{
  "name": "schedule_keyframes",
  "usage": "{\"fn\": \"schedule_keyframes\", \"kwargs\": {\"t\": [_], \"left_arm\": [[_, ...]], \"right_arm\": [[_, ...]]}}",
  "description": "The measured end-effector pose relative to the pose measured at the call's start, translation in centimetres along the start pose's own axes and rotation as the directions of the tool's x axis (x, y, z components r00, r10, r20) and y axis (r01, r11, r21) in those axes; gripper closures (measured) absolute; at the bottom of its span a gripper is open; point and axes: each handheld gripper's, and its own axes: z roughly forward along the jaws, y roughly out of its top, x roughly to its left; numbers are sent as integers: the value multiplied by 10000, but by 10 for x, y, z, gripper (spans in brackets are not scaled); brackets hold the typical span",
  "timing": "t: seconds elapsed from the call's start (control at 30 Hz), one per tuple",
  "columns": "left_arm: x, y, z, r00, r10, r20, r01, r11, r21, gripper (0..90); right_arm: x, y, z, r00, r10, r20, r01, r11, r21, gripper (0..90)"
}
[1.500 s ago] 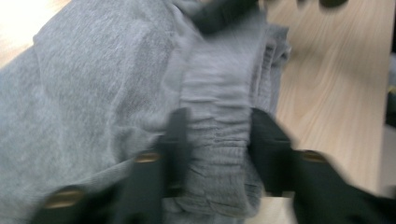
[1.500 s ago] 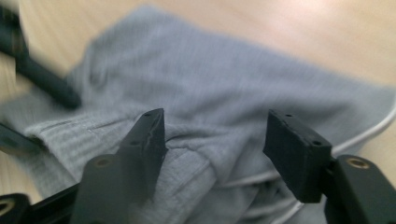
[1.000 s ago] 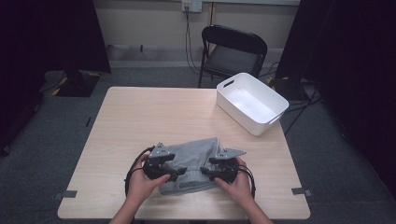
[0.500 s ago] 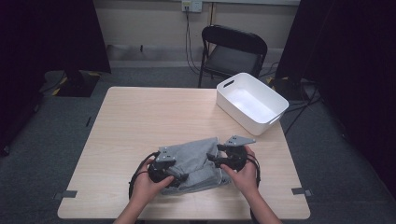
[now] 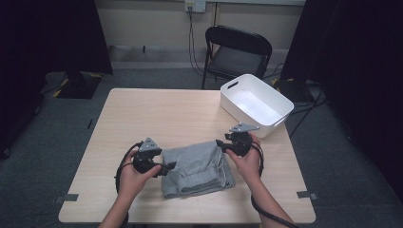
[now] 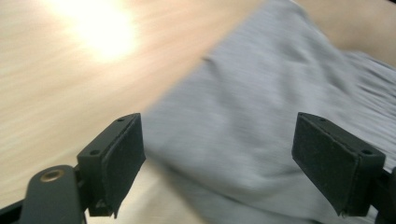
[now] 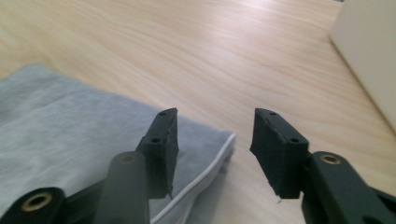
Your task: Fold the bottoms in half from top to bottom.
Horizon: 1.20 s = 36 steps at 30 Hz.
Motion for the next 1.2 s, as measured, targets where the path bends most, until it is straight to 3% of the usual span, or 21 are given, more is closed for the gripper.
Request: {"fn": "schedule_keyframes", "kwargs": {"t": [0.1, 0.13, 0.17, 0.2, 0.23, 0.27, 0.3, 0.37, 0.4, 0.53, 0.6, 0.63, 0.7, 0.73, 0.87, 0.9, 1.03, 1.13, 1.2], "left_arm": [[16, -2, 6, 9982, -523, -289, 519, 9986, -131, 188], [18, -2, 9, 9979, -589, -259, 588, 9983, -39, 238], [18, -2, 9, 9979, -589, -259, 588, 9983, -39, 354], [21, -1, 11, 9970, -699, -318, 697, 9975, -96, 354], [26, 0, 17, 9949, -642, -782, 641, 9979, -42, 453], [28, 0, 20, 9933, -672, -939, 673, 9977, -29, 518], [30, 0, 24, 9914, -741, -1082, 738, 9972, -69, 534], [32, -1, 30, 9906, -688, -1185, 749, 9961, 471, 583], [33, -2, 33, 9885, -714, -1330, 784, 9957, 486, 577], [32, -5, 41, 9916, -688, -1098, 776, 9939, 783, 619], [32, -4, 41, 9913, -804, -1046, 894, 9924, 842, 715], [30, -2, 42, 9932, -736, -904, 824, 9918, 975, 776], [29, 0, 41, 9927, -612, -1035, 728, 9911, 1119, 816], [30, 4, 40, 9925, -569, -1083, 702, 9898, 1238, 883], [34, 4, 36, 9919, -650, -1090, 784, 9893, 1229, 893], [36, 3, 34, 9897, -953, -1065, 1072, 9879, 1125, 894], [40, 0, 30, 9866, -1244, -1060, 1346, 9864, 946, 898], [43, -1, 29, 9845, -1455, -981, 1526, 9858, 696, 898], [42, 1, 31, 9874, -1204, -1026, 1284, 9889, 749, 897]], "right_arm": [[-5, 0, 11, 9998, 144, 145, -146, 9998, 157, 589], [-6, 0, 15, 9997, 238, 58, -239, 9995, 183, 592], [-6, 0, 15, 9997, 238, 58, -239, 9995, 183, 592], [-6, -1, 18, 9995, 308, 21, -309, 9992, 260, 592], [-6, -3, 24, 9993, 374, 40, -375, 9986, 366, 607], [-4, -5, 26, 9994, 339, 50, -341, 9983, 474, 608], [-3, -7, 28, 9993, 319, 170, -327, 9982, 509, 608], [-3, -12, 31, 9985, 523, 148, -530, 9973, 513, 625], [-4, -14, 31, 9979, 634, 158, -641, 9968, 475, 630], [-4, -20, 30, 9946, 1033, -135, -1026, 9936, 477, 738], [-5, -20, 30, 9937, 1104, -199, -1094, 9930, 456, 767], [-6, -21, 27, 9934, 1141, -106, -1134, 9921, 529, 828], [-7, -21, 27, 9920, 1251, -172, -1241, 9908, 533, 834], [-9, -22, 26, 9898, 1414, -164, -1403, 9885, 567, 853], [-13, -23, 21, 9888, 1482, -162, -1473, 9879, 491, 857], [-14, -24, 19, 9875, 1573, -95, -1567, 9867, 430, 858], [-22, -29, 13, 9815, 1916, -3, -1915, 9809, 342, 860], [-26, -34, 8, 9817, 1902, 118, -1904, 9811, 331, 861], [-26, -36, 6, 9819, 1887, 131, -1890, 9816, 276, 860]]}}
